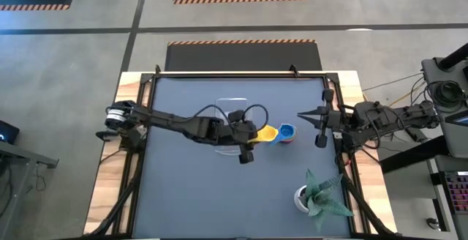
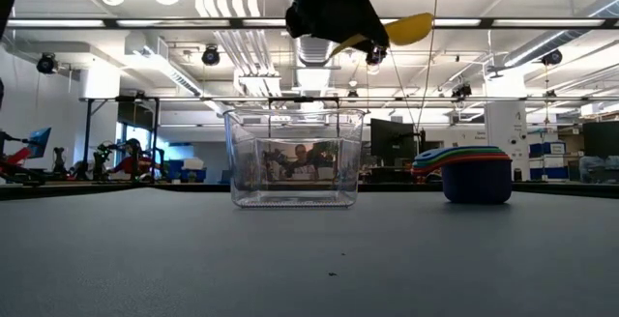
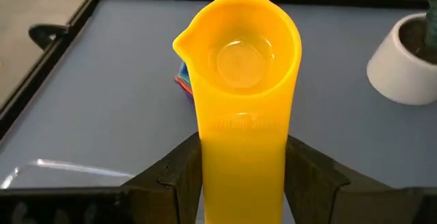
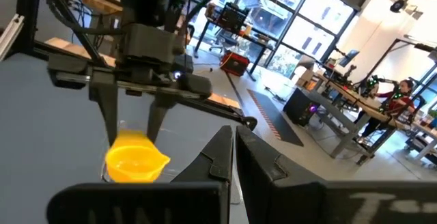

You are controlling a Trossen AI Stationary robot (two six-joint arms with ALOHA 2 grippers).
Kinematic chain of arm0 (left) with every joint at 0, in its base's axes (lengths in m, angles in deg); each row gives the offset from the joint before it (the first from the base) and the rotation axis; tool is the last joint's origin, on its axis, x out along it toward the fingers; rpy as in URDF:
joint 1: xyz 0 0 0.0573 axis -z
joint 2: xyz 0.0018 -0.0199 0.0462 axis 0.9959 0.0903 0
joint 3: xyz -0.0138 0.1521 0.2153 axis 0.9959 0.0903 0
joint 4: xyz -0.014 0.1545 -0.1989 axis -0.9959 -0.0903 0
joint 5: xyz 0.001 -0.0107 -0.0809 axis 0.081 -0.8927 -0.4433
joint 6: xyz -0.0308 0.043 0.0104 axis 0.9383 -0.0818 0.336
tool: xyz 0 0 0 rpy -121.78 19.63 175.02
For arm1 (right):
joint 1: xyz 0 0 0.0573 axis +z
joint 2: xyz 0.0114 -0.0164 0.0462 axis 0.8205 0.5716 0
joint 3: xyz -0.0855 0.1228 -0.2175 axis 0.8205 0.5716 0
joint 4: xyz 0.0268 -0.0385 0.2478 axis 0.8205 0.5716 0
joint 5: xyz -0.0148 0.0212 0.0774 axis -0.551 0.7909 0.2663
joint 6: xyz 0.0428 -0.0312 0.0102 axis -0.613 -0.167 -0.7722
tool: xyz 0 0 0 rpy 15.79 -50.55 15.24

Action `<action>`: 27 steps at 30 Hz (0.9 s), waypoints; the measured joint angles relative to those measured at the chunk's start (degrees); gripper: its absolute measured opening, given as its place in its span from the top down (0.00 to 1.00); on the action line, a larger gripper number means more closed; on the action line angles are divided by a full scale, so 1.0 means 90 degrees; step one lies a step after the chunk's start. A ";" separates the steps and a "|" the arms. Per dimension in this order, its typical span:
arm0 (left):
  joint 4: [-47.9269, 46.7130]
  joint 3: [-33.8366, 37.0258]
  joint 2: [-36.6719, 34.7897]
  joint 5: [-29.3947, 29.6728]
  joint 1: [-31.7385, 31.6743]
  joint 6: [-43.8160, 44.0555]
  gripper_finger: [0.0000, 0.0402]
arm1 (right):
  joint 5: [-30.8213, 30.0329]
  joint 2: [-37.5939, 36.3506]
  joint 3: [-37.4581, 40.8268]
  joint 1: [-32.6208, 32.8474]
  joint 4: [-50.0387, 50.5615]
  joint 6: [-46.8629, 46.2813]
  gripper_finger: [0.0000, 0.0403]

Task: Nest measuring cups in basket
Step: Stack the yellow measuring cup on top of the blue measuring cup

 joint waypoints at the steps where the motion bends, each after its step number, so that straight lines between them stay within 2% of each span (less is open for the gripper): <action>1: -0.0028 -0.0064 0.0000 -0.0062 -0.0036 -0.0070 0.62 | 0.0001 -0.0022 0.0000 0.0000 0.0022 -0.0006 0.98; 12: -0.0965 -0.1808 0.0482 -0.0164 -0.0324 -0.0916 0.62 | -0.0001 -0.0187 0.0000 0.0000 0.0260 -0.0075 0.98; 27: -0.0134 -0.1771 0.1394 -0.0169 -0.0358 -0.0581 0.62 | 0.0031 -0.0742 0.0002 0.0000 0.0373 -0.0590 0.98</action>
